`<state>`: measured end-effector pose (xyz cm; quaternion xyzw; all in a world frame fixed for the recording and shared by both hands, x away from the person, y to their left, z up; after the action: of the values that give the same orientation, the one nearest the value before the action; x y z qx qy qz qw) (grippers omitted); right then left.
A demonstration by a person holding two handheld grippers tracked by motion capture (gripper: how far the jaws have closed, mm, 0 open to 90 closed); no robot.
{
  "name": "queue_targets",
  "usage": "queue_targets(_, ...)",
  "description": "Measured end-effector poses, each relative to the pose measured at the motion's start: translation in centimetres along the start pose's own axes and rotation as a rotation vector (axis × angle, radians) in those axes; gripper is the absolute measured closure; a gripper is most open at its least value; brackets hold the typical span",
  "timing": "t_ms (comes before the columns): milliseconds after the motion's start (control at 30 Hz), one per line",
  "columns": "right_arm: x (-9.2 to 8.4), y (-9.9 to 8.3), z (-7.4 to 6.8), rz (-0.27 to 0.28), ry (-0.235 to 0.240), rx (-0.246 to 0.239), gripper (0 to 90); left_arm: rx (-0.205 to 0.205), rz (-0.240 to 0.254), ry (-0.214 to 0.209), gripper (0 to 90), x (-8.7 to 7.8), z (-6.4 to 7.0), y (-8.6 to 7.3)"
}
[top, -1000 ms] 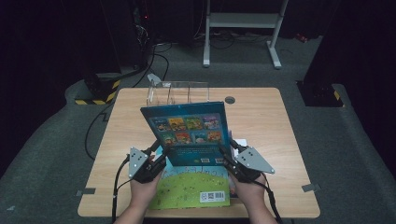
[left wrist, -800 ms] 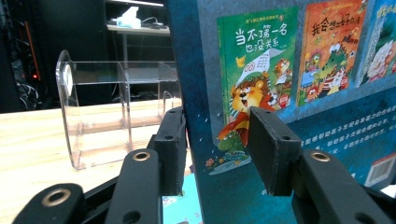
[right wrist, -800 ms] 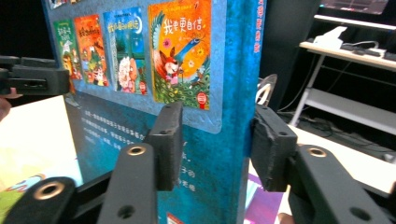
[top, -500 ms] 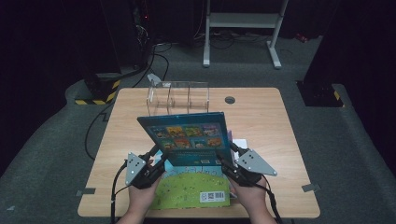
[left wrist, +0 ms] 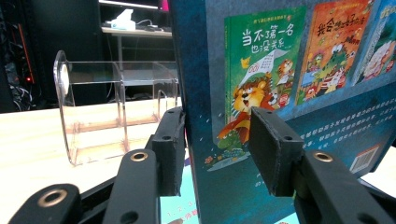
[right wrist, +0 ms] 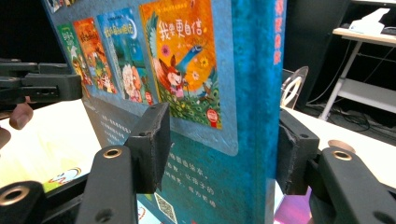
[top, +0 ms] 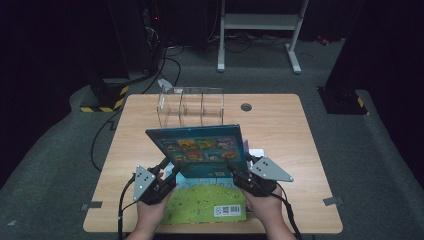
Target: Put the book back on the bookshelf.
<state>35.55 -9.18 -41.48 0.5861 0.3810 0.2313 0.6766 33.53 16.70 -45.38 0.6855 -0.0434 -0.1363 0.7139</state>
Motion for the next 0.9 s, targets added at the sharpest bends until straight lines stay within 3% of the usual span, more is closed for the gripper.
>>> queue_targets(367,-0.2,0.6,0.2,0.008,0.019,-0.006,47.6,0.004,-0.013,-0.009,53.7,0.3,0.0,0.0)
queue_targets(567,-0.5,0.6,0.3,0.02,0.045,0.015,52.1,0.006,-0.026,-0.026,53.4,0.5,-0.1,0.2)
queue_targets(900,-1.2,0.4,0.1,0.026,0.068,-0.013,59.9,0.007,-0.039,-0.026,51.6,1.0,-0.2,0.3)
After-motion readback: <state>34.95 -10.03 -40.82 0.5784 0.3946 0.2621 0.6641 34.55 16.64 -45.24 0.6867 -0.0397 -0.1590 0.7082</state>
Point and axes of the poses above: each handheld gripper's, and its own axes: x roughly forward along the jaws, y roughly out of its top, z roughly to its right, the point moved 5 cm from there along x, roughly forward along the jaws, and after that the axes turned 11 degrees about y, right-handed, at the moved point
